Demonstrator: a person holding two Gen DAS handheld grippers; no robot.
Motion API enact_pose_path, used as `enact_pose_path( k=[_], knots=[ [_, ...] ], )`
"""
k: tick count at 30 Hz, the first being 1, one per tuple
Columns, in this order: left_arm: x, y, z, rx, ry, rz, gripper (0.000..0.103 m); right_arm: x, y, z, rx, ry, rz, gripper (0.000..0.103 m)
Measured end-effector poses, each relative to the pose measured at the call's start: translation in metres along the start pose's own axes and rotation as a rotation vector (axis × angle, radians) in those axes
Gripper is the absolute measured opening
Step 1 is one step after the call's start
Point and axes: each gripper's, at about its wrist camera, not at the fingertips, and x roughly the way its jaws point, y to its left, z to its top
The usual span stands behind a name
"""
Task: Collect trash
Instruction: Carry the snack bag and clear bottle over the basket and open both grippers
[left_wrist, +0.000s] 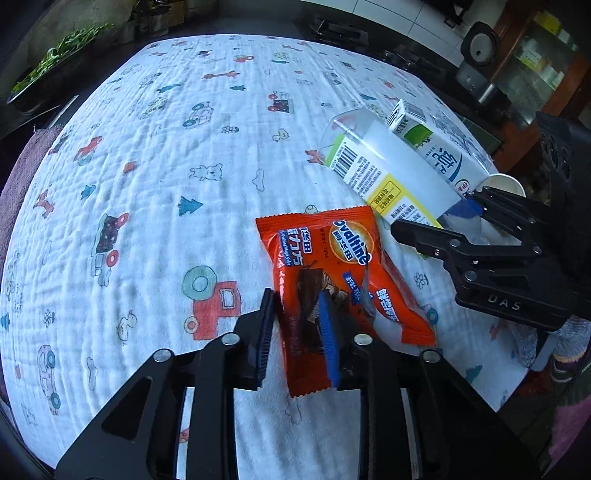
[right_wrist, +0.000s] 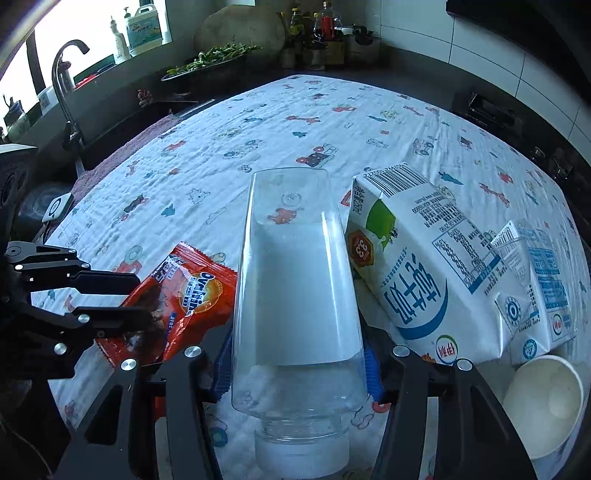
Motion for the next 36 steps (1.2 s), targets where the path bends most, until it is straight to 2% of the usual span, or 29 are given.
enact_pose_path(
  k=[1,5,12,16,19,24,32,36],
  knots=[
    [-0.001,0.001,-0.001,-0.012,-0.001,-0.007,0.015,-0.003,0.000,-0.002,0.005,-0.008,0.004,0.053],
    [-0.011,-0.006,-0.008,-0.002,-0.025,-0.016,0.009,-0.027,0.002,-0.014,0.044,-0.053,0.009,0.053],
    [-0.056,-0.040,-0.016,0.074,-0.121,-0.072,0.007,-0.081,-0.001,-0.047,0.128,-0.158,-0.004,0.053],
    [-0.073,-0.069,-0.016,0.127,-0.156,-0.123,0.007,-0.116,-0.013,-0.073,0.206,-0.221,-0.044,0.053],
    [-0.074,-0.100,-0.016,0.179,-0.160,-0.165,0.007,-0.144,-0.026,-0.097,0.266,-0.265,-0.091,0.053],
    [-0.064,-0.162,-0.017,0.281,-0.138,-0.252,0.007,-0.195,-0.059,-0.158,0.395,-0.316,-0.227,0.053],
    [-0.033,-0.277,-0.014,0.417,-0.060,-0.388,0.007,-0.262,-0.124,-0.265,0.603,-0.323,-0.473,0.053],
    [-0.015,-0.338,-0.016,0.479,-0.024,-0.439,0.007,-0.291,-0.147,-0.308,0.695,-0.329,-0.557,0.053]
  ],
)
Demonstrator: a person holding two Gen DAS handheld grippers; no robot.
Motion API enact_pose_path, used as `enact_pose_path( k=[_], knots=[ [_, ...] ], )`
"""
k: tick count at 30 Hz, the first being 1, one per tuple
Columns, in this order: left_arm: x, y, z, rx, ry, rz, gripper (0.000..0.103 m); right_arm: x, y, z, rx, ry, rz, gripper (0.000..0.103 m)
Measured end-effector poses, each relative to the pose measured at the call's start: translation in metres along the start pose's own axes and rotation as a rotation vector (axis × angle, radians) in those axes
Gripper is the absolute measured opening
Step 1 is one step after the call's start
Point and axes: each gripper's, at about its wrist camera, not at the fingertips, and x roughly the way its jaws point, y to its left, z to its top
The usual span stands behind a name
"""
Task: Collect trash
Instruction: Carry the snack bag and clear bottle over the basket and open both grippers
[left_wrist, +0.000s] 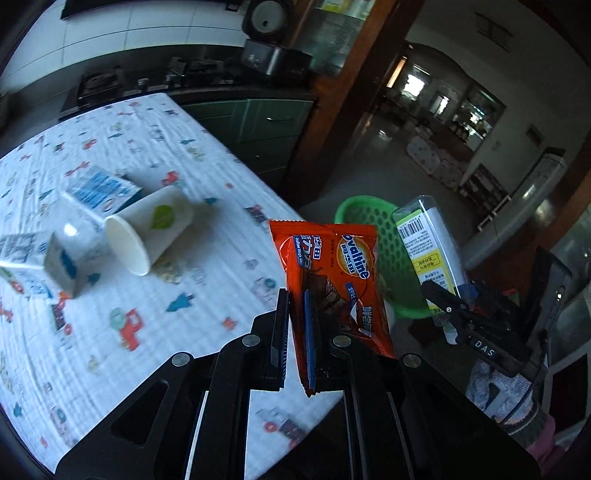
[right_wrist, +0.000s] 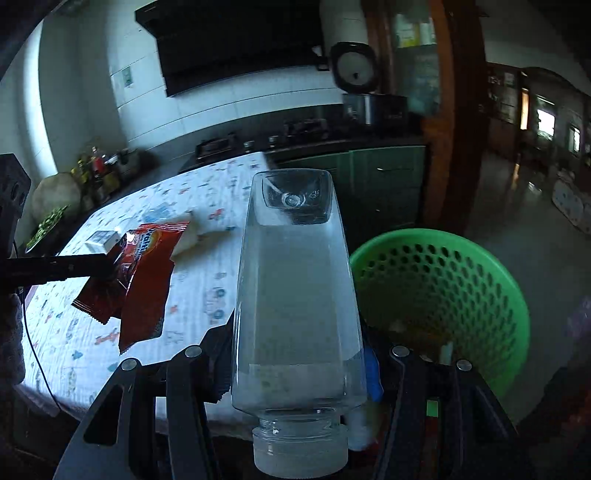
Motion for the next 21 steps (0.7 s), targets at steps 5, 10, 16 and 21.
enact_pose_path(
  k=[5,10,16,21],
  knots=[
    [0.049,-0.052,0.024,0.076,0.033,-0.033,0.007,-0.013,-0.047,-0.007,0.071,-0.015,-0.085,0.053],
    [0.101,-0.082,0.042,0.091,0.092,-0.044,0.007,-0.013,-0.076,-0.013,0.100,-0.018,-0.140,0.053],
    [0.148,-0.090,0.051,0.059,0.133,-0.039,0.012,0.004,-0.107,-0.012,0.134,0.013,-0.162,0.053],
    [0.166,-0.093,0.051,0.050,0.143,-0.035,0.016,0.031,-0.125,-0.008,0.161,0.058,-0.159,0.053]
  ],
)
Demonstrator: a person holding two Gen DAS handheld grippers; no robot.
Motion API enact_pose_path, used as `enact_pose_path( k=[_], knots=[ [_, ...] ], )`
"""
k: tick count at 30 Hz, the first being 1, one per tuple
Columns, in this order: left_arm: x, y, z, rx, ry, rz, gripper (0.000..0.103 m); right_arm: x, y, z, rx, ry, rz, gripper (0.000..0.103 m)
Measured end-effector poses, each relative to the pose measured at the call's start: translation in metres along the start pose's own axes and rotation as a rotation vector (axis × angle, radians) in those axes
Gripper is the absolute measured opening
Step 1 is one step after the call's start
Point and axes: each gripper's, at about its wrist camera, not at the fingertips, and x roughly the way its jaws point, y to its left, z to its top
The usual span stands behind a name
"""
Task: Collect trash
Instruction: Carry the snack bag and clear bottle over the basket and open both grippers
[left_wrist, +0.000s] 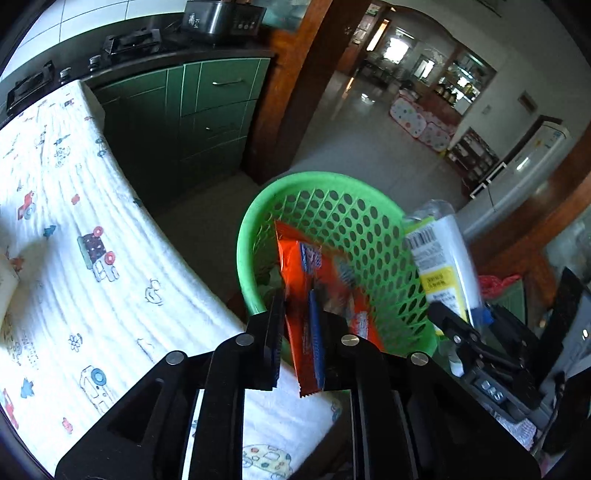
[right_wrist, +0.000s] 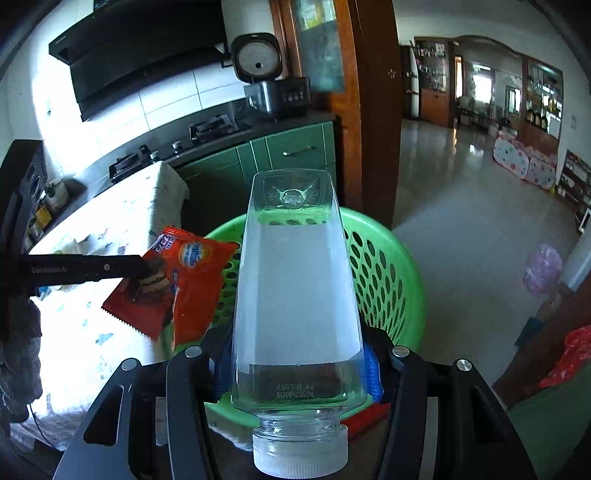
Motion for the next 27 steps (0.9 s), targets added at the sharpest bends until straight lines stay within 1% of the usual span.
enact_pose_path(
  k=[2,4,8,10,15,17,19,23,27],
  knots=[
    [0.001,-0.002,-0.002,-0.001,-0.008,-0.006,0.025,0.012,-0.003,0.002,0.006,0.023,0.001,0.053],
    [0.002,-0.002,-0.003,0.003,-0.009,0.003,0.032,0.025,-0.005,0.003,0.010,0.048,-0.007,0.053],
    [-0.003,0.003,-0.010,0.003,-0.013,0.013,0.037,0.047,-0.009,0.005,-0.005,0.092,-0.016,0.053],
    [-0.007,0.006,-0.012,0.005,-0.015,0.029,0.042,0.060,-0.007,0.008,-0.022,0.126,-0.022,0.053],
    [-0.023,0.015,-0.018,0.007,-0.026,0.048,0.042,0.087,-0.005,0.013,-0.056,0.201,-0.037,0.053],
    [-0.028,0.018,-0.021,0.004,-0.030,0.055,0.045,0.095,-0.006,0.014,-0.066,0.236,-0.047,0.053],
    [-0.034,0.022,-0.024,0.001,-0.034,0.056,0.045,0.103,-0.007,0.014,-0.066,0.268,-0.053,0.053],
    [-0.045,0.027,-0.029,0.003,-0.042,0.071,0.046,0.110,-0.010,0.014,-0.070,0.291,-0.073,0.053],
    [-0.059,0.037,-0.035,-0.006,-0.055,0.084,0.047,0.104,-0.012,0.014,-0.061,0.270,-0.070,0.054]
  ],
)
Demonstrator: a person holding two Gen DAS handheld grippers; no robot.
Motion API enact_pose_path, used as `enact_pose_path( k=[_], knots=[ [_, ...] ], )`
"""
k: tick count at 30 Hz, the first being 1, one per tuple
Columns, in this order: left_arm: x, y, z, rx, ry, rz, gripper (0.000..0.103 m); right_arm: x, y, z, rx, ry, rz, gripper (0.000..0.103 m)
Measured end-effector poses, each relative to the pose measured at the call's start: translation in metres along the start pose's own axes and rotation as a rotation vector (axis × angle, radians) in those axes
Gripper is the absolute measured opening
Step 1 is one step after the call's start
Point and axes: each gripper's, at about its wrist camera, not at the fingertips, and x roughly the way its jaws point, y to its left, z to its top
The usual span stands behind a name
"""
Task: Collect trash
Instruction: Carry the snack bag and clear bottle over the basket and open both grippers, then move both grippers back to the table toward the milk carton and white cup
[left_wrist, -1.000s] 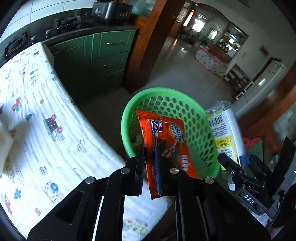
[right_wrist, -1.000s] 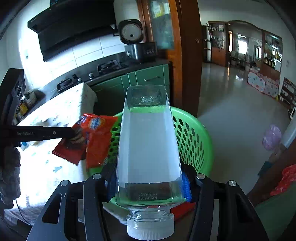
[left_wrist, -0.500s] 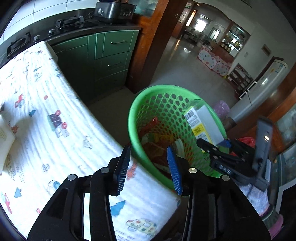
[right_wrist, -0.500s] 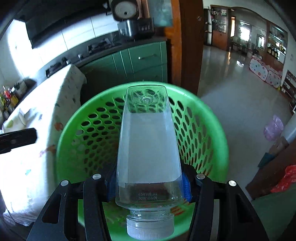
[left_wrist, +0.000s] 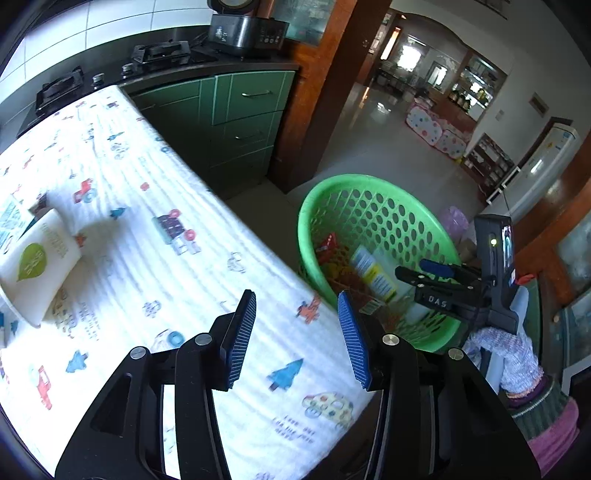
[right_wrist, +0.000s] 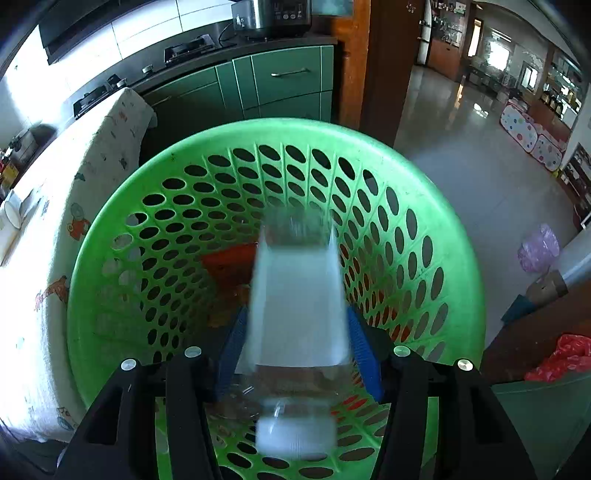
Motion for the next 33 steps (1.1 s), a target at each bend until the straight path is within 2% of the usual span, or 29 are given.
enact_pose_path(
  k=[9,16,19,27,33],
  knots=[
    [-0.042,0.032,-0.025,-0.029,-0.033,0.058,0.052,-0.047,0.014,-0.008,0.012,-0.114,0.039,0.055],
    [-0.092,0.073,-0.051,-0.088,-0.090,0.118,0.057,-0.107,0.069,-0.021,-0.088,-0.248,0.098,0.062],
    [-0.113,0.096,-0.062,-0.133,-0.107,0.152,0.057,-0.123,0.097,-0.024,-0.133,-0.277,0.144,0.065],
    [-0.160,0.165,-0.084,-0.267,-0.154,0.249,0.060,-0.126,0.175,-0.020,-0.249,-0.277,0.250,0.070],
    [-0.177,0.209,-0.097,-0.359,-0.168,0.303,0.063,-0.120,0.229,-0.015,-0.330,-0.265,0.312,0.076]
  ],
)
